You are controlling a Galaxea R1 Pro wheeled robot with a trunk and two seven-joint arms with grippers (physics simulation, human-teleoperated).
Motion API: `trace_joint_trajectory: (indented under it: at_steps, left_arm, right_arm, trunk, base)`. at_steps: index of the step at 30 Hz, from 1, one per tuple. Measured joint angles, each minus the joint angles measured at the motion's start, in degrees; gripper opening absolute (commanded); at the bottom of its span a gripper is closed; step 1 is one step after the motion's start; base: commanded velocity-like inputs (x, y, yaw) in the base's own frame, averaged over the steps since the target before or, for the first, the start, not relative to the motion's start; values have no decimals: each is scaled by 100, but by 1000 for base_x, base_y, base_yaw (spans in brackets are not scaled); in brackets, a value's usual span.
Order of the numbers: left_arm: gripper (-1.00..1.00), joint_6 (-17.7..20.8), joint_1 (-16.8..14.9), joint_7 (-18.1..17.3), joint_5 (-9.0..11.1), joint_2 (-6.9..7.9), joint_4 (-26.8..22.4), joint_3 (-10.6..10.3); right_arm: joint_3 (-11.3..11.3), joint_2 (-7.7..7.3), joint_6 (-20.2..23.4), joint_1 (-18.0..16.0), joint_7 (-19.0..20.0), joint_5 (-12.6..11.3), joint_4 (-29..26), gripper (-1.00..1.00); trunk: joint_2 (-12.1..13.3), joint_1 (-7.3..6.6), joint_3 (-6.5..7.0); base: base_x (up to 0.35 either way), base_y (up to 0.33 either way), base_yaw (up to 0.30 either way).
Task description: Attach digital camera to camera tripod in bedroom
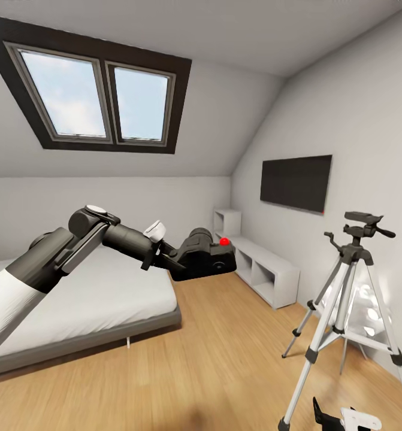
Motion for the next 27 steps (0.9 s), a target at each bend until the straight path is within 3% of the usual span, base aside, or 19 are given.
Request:
trace_joint_trajectory:
  at_steps: [27]
  left_arm:
    - [-100,0,-2,0,0,2,1,0]
  right_arm:
    - [0,0,0,0,0,0,-2,100]
  trunk:
    - [1084,-593,485]
  base:
    - [0,0,0]
